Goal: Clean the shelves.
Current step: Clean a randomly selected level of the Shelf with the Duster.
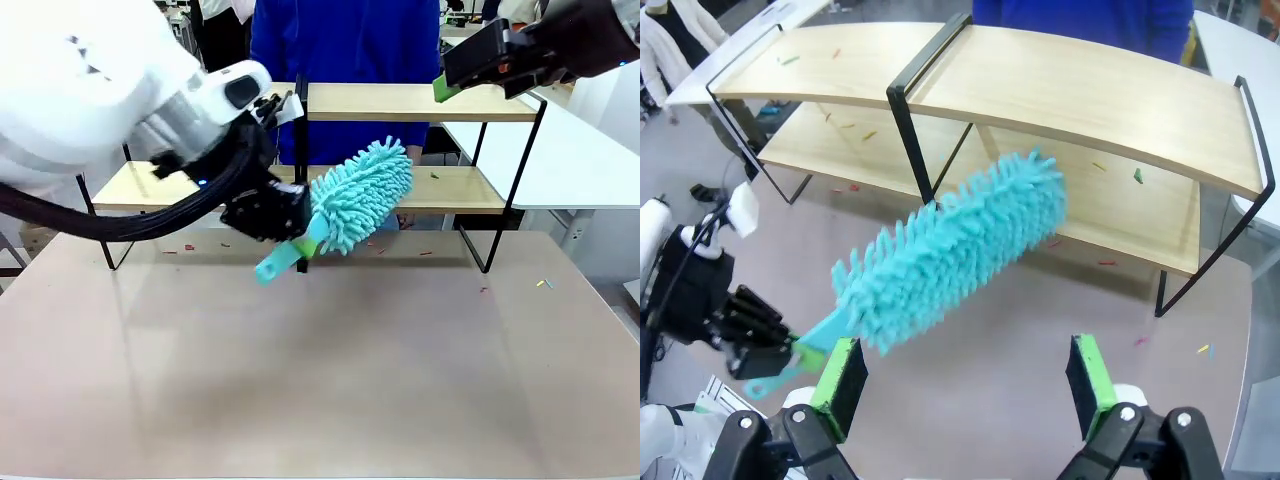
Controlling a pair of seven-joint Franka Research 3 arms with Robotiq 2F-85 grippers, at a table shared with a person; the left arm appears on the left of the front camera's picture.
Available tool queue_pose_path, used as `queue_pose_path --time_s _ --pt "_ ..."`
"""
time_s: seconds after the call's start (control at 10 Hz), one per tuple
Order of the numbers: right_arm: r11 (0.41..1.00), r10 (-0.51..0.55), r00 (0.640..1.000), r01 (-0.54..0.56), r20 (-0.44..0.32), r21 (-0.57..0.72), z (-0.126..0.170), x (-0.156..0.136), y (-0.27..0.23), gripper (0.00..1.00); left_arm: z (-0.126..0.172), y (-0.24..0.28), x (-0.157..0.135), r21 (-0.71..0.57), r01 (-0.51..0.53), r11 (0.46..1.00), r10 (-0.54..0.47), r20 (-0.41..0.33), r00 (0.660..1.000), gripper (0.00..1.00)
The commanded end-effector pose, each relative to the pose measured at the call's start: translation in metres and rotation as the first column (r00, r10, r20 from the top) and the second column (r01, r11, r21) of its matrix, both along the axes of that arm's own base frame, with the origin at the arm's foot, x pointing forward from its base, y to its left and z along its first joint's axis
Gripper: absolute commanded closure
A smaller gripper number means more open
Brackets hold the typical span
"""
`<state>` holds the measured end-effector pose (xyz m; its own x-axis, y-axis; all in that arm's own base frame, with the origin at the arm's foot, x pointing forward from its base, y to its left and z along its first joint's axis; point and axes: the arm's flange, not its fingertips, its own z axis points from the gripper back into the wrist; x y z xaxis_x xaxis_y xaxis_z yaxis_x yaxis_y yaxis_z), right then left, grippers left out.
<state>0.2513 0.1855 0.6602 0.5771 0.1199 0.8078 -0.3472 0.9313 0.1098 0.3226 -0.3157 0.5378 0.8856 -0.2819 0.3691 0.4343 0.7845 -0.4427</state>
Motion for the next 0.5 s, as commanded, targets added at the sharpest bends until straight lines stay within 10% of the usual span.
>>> queue_pose_path --time_s 0.0,0.4 --pt "1.0 -0.002 1.0 0.002 0.0 0.003 0.001 0.001 -0.001 0.0 0.001 -0.028 0.011 0.044 -0.193 0.98 0.191 0.04 0.981 0.87" --pt "1.0 -0.002 1.0 0.002 0.0 0.003 0.001 0.001 -0.001 0.0 -0.005 -0.059 0.053 0.117 -0.331 0.936 0.333 0.005 0.943 0.87"
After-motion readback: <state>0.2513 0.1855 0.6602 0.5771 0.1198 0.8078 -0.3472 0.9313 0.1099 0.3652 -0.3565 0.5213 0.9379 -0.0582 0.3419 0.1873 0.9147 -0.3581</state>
